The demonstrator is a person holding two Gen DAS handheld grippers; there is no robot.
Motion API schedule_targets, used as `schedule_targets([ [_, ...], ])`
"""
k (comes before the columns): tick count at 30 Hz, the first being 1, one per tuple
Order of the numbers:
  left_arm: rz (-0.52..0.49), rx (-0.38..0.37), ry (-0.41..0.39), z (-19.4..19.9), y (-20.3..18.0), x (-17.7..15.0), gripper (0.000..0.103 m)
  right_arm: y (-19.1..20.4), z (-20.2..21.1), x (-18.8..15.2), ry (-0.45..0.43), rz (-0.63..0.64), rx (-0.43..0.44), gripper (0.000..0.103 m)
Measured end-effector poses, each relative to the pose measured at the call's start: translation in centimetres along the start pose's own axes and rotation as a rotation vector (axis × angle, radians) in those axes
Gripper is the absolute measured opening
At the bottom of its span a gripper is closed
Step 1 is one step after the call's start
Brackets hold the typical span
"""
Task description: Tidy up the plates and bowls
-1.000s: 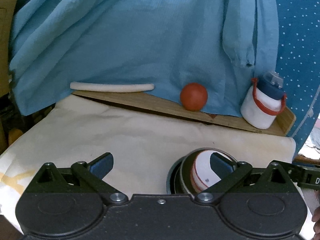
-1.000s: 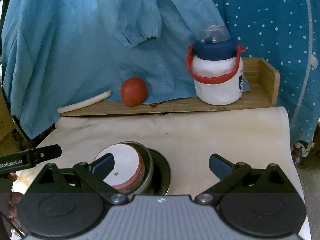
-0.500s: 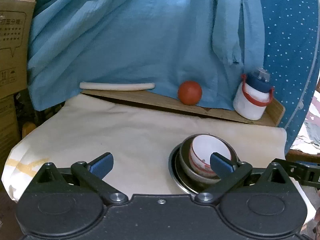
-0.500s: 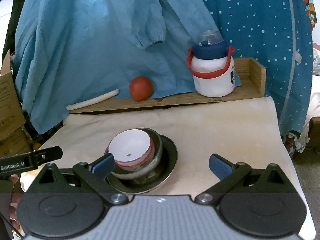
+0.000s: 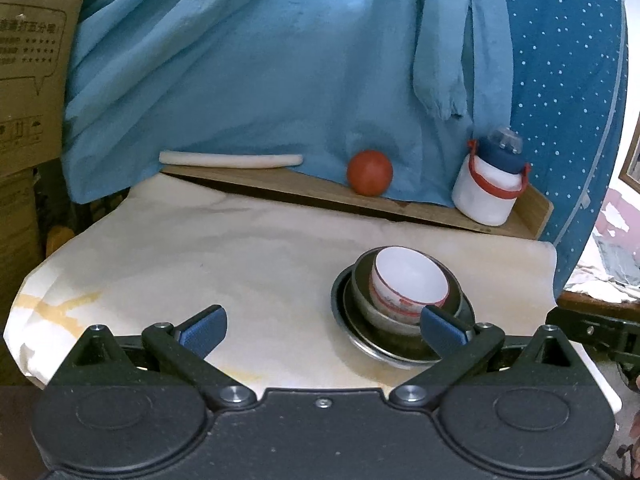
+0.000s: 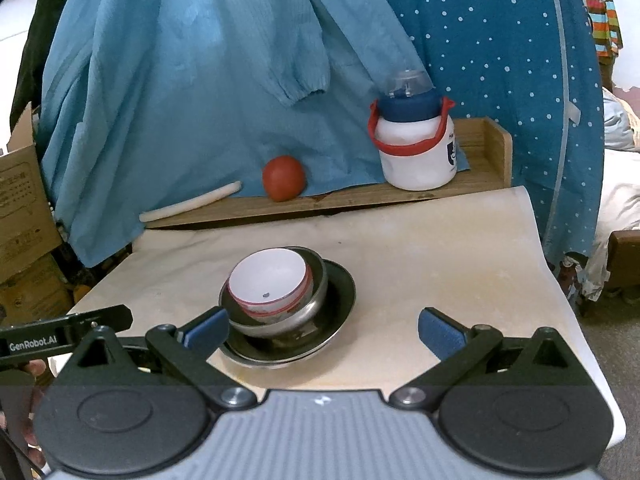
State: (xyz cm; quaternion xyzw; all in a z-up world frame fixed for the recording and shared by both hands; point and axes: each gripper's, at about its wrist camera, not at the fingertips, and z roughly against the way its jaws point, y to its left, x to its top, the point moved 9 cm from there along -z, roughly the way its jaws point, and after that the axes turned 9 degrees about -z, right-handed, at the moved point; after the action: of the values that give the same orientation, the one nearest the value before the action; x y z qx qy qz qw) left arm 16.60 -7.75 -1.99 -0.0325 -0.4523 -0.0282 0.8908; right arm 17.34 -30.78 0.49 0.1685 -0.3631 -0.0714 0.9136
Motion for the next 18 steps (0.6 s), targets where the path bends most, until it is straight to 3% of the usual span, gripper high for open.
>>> schedule_targets([
  [18,-0.061,0.001,0.024,1.5,0.1,-3.3,0.102,0.2,2.4,-3.2,0.013,-0.005,-0.036,0.103],
])
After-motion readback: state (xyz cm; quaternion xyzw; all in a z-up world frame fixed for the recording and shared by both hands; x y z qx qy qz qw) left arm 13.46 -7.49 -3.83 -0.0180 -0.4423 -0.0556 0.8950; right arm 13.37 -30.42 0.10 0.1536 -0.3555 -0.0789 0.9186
